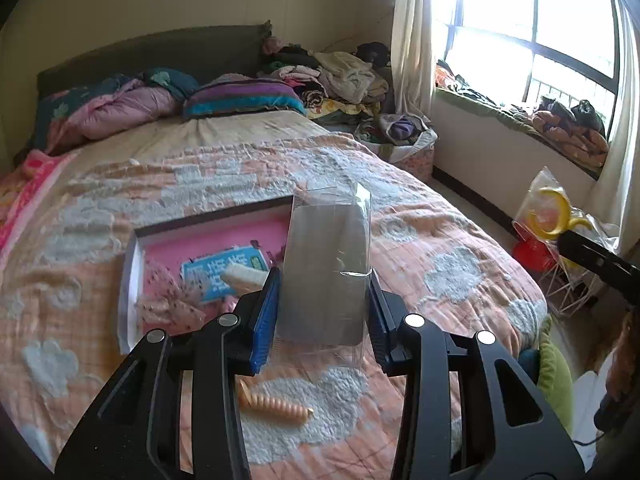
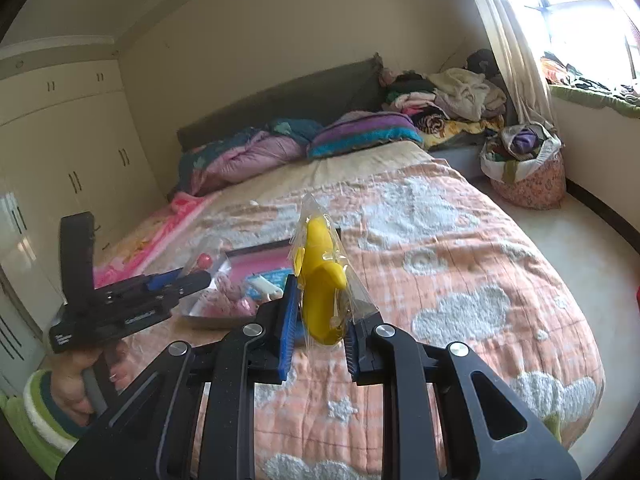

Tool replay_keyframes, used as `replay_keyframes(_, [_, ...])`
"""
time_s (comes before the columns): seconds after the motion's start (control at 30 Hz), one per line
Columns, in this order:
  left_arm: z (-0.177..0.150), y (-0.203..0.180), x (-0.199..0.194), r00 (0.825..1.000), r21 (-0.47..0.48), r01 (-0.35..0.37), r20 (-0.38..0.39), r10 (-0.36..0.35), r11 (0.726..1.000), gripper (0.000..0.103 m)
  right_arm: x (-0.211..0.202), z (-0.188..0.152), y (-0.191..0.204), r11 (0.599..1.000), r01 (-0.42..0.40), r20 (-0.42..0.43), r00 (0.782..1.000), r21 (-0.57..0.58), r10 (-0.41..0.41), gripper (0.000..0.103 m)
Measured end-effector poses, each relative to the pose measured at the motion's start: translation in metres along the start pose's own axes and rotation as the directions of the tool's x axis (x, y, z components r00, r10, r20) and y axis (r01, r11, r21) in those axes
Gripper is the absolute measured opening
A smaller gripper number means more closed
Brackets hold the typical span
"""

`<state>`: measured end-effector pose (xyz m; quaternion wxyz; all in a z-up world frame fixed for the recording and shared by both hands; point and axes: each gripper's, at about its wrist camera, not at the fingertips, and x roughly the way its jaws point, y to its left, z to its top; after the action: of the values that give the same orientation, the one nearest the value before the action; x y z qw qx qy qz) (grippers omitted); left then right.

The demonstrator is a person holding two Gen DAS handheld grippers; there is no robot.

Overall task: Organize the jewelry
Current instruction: 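Carry the clear bag to the tray with the left tool while the right carries the yellow ties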

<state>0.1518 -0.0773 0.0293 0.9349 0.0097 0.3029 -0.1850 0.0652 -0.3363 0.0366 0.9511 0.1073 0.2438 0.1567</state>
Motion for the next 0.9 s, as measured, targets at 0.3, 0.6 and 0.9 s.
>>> replay_keyframes(0.3, [0.017,0.003,-0.001,0.999,0.015,-0.033,0.034,0.033,0.999,0.031,0.004,0.022,0.008,1.0,-0.02,0.035,0.999,-0.012,0.021,0.019])
replay_keyframes(0.6, [0.04,0.012,-0.008,0.995,0.02,-0.075,0.07,0.073,0.997,0.031,0.02,0.053,0.027,0.997,-0.061,0.061,0.996,-0.052,0.064,0.019])
replay_keyframes(0.9, [0.05,0.034,-0.004,0.991,-0.004,-0.11,0.077,0.11,0.994,0.031,0.052,0.075,0.054,0.989,-0.102,0.044,0.993,-0.108,0.107,0.019])
